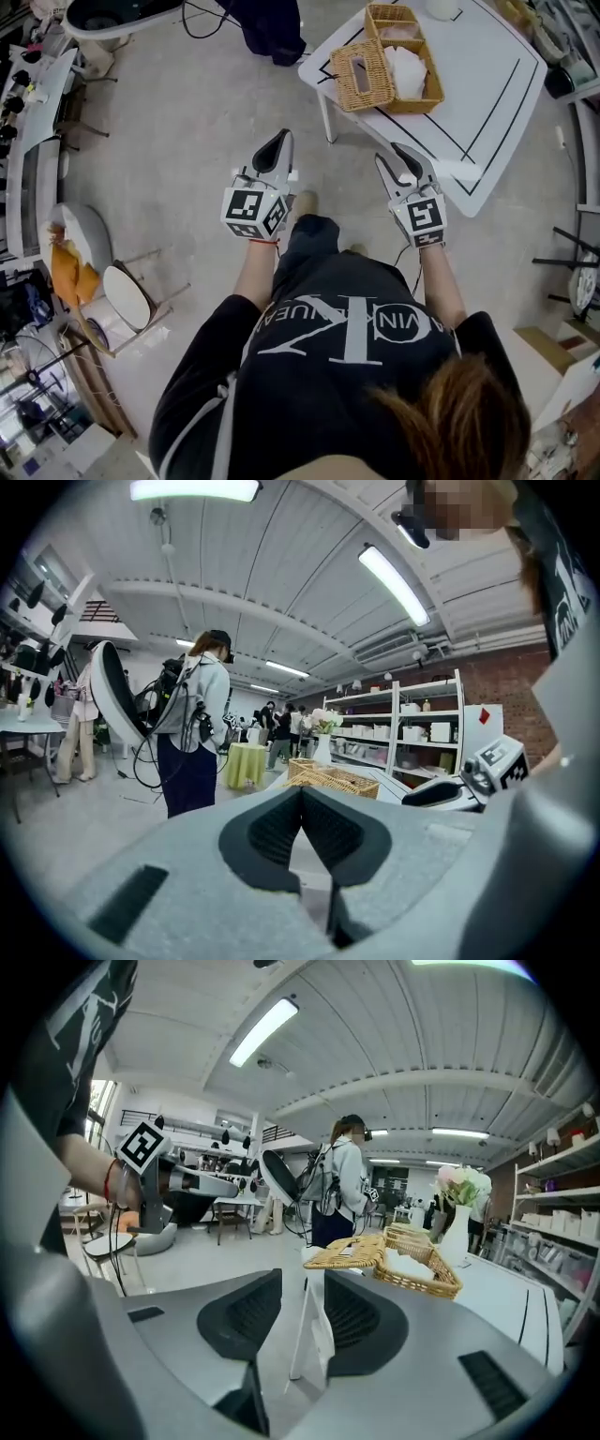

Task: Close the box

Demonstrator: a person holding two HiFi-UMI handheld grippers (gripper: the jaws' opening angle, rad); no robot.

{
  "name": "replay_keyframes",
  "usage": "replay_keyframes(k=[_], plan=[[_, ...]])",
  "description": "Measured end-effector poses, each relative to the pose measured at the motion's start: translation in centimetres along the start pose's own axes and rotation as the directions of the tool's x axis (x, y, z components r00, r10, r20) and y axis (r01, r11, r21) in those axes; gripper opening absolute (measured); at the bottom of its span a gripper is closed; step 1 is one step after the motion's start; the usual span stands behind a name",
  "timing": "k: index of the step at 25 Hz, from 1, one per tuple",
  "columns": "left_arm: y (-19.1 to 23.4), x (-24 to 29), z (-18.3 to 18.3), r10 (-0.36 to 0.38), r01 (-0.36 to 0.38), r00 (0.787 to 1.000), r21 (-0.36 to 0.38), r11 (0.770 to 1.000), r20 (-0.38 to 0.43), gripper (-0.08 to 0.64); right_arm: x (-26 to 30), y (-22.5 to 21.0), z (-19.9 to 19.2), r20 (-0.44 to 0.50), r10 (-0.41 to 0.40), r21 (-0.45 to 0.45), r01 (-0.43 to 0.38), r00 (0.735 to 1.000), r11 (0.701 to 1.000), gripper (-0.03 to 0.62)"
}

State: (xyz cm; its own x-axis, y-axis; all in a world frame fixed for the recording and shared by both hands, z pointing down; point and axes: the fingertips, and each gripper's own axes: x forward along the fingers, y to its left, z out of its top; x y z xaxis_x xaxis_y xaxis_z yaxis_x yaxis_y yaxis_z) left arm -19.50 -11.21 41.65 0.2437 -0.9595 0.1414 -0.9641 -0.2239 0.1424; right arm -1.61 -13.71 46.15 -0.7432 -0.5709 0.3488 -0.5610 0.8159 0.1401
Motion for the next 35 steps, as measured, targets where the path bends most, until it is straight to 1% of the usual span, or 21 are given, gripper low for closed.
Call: replay_keyframes(k=[4, 7, 10, 13, 17, 20, 22, 25, 27, 31, 35], plan=[[2.3, 1.8, -0.1, -0.037, 0.036, 0.999, -0.015, 0.999, -0.019, 0.011, 3.5, 0.1, 0.8, -0.044, -0.02, -0.087, 0.016, 0.999, 0.996, 0.144], [3.8, 3.0, -0.6, -0.056, 0.055, 0.998, -0.032, 0.998, -0.034, 0.011, 5.6, 0.2, 0.9, -0.084, -0.034, -0.163, 0.02, 0.996, 0.986, 0.146], [5.0, 4.2, -1.0, -0.078, 0.076, 0.996, -0.042, 0.996, -0.046, 0.011, 7.4, -0.1, 1.1, -0.117, -0.054, -0.247, 0.024, 0.992, 0.969, 0.146], [5.9, 5.1, -1.2, -0.102, 0.1, 0.993, -0.044, 0.994, -0.059, 0.011, 8.9, -0.4, 1.1, -0.148, -0.088, -0.325, 0.035, 0.985, 0.945, 0.146], [7.1, 6.1, -1.0, -0.13, 0.127, 0.989, -0.046, 0.991, -0.068, 0.011, 10.5, -0.7, 0.8, -0.185, -0.13, -0.439, 0.036, 0.974, 0.898, 0.146], [7.5, 6.9, -1.2, -0.152, 0.148, 0.986, -0.049, 0.988, -0.074, 0.011, 11.3, -1.1, 0.4, -0.205, -0.172, -0.509, 0.045, 0.963, 0.859, 0.158], [7.5, 7.2, -1.5, -0.169, 0.165, 0.982, -0.051, 0.985, -0.08, 0.011, 11.7, -1.4, -0.2, -0.225, -0.209, -0.564, 0.047, 0.952, 0.824, 0.167], [7.6, 7.8, -1.6, -0.196, 0.192, 0.977, -0.049, 0.98, -0.086, 0.011, 12.3, -2.0, -1.3, -0.261, -0.27, -0.651, 0.037, 0.927, 0.758, 0.183], [7.8, 8.1, -1.6, -0.212, 0.209, 0.973, -0.046, 0.977, -0.088, 0.011, 12.7, -2.2, -1.6, -0.267, -0.298, -0.686, 0.036, 0.917, 0.726, 0.183], [8.4, 8.3, -1.3, -0.231, 0.228, 0.969, -0.037, 0.973, -0.088, 0.011, 13.2, -2.2, -1.6, -0.268, -0.324, -0.722, 0.034, 0.907, 0.691, 0.183], [9.0, 8.4, -1.2, -0.247, 0.245, 0.964, -0.033, 0.969, -0.094, 0.011, 13.1, -2.0, -2.1, -0.272, -0.355, -0.733, 0.046, 0.894, 0.679, 0.17]])
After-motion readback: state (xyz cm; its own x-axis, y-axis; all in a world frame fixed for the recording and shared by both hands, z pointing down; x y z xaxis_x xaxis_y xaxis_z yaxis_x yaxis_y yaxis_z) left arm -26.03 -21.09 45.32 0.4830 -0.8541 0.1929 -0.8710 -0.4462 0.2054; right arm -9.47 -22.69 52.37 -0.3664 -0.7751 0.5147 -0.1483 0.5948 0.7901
